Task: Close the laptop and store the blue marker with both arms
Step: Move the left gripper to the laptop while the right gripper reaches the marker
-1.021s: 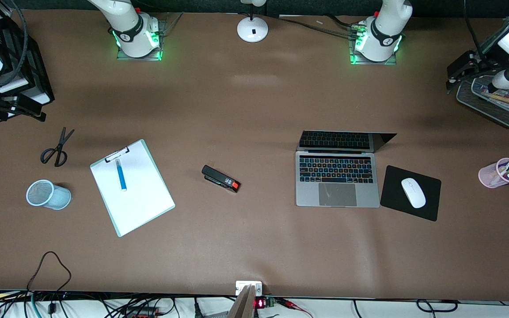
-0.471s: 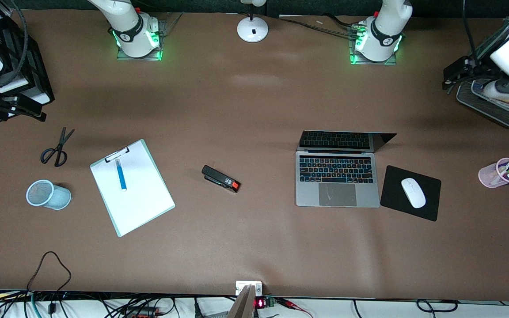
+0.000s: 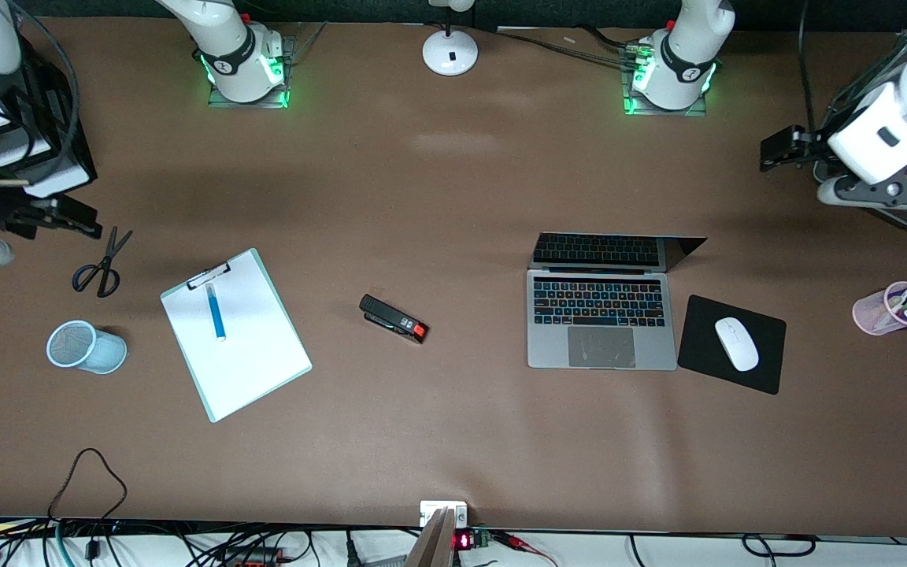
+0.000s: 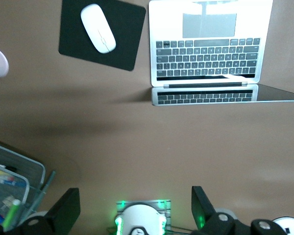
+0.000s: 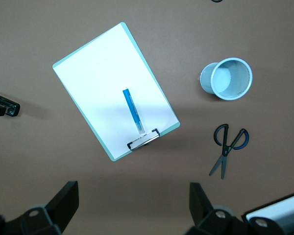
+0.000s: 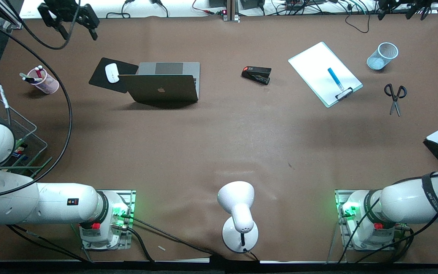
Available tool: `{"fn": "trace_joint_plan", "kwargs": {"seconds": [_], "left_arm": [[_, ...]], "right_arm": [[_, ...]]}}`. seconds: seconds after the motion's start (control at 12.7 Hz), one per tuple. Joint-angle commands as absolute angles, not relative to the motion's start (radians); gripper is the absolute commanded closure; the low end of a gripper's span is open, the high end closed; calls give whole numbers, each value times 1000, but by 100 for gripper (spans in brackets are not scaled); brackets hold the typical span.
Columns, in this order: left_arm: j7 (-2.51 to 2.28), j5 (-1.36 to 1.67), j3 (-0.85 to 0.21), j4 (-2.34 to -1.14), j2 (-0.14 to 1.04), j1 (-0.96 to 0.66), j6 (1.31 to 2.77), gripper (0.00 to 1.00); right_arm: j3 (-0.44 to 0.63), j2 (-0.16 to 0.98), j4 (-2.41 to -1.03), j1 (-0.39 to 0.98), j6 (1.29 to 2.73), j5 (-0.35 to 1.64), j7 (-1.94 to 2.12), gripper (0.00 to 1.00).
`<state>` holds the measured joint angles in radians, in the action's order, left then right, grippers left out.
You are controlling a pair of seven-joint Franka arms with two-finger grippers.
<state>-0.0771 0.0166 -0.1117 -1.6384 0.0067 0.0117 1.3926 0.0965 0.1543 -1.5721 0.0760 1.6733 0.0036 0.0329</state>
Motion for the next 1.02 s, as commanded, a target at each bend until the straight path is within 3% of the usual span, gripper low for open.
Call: {"fn": "trace_joint_plan", "kwargs": {"seconds": [0.0, 0.63, 0.94], "left_arm": [[-144, 35, -155, -1718, 0, 8, 1455, 0], [-259, 37, -264, -1954, 8, 3, 1682, 0], [-261, 35, -310, -1993, 29, -2, 1698, 0]], "right_arm": [[97, 213, -1542, 89, 1695, 6, 38, 0], [97, 342, -1531, 118, 1819, 3, 32, 0], [89, 412, -1532, 132, 1884, 6, 46, 0]]}}
